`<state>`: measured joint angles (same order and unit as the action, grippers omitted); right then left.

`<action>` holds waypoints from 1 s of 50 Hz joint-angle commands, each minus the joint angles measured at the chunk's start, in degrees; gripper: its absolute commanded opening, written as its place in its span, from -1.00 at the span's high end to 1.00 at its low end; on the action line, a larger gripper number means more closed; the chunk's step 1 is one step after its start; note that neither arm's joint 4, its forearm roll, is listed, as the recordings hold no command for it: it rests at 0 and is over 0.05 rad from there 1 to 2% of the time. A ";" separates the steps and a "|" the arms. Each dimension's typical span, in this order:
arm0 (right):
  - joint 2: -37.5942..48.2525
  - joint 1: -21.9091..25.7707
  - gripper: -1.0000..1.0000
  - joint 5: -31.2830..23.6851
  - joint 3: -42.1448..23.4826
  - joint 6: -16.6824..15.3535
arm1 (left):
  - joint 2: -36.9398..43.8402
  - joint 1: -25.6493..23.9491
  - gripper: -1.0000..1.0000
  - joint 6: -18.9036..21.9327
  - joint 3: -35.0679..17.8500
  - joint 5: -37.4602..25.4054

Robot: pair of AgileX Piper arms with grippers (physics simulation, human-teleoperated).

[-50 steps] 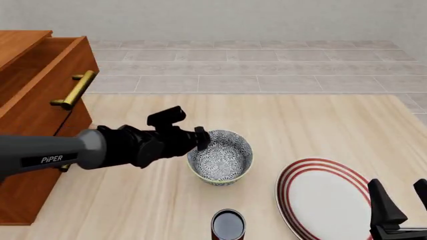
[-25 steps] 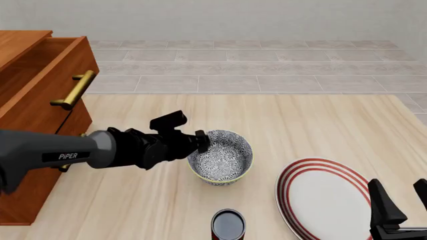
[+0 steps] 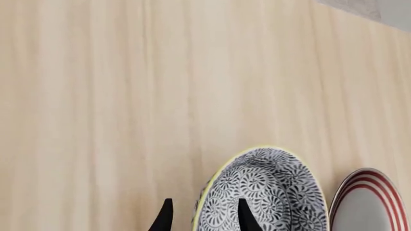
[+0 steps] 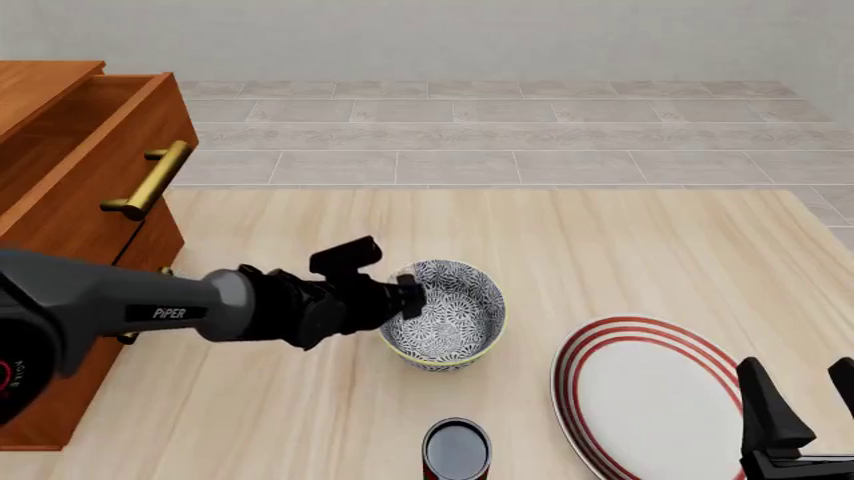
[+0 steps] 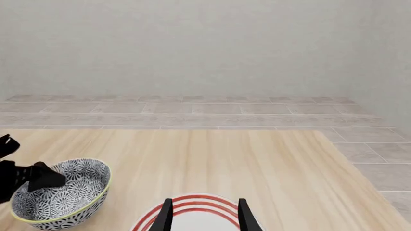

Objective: Put the bowl on top of the cabinet.

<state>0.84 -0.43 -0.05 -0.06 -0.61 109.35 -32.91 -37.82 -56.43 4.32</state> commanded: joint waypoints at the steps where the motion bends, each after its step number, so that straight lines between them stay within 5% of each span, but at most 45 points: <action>1: 0.03 -0.07 -1.00 0.10 -0.01 0.02 | 1.43 -0.26 -1.00 -0.19 -0.05 0.68; 5: 0.03 -0.06 -1.00 0.14 0.01 -0.03 | 1.10 0.10 -1.00 1.21 0.07 0.87; 6: 0.04 -0.06 -1.00 0.14 0.01 -0.01 | 0.40 0.31 1.00 3.44 -0.26 0.57; 31: 0.17 0.15 -1.00 0.13 0.03 -0.25 | -6.90 0.02 1.00 4.39 2.88 0.39; 50: 0.03 0.23 -1.00 0.00 0.03 -0.25 | -12.77 2.13 1.00 1.37 -0.64 -9.41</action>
<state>0.88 -0.28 -0.03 -0.03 -0.82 99.54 -31.69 -34.97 -55.29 -0.80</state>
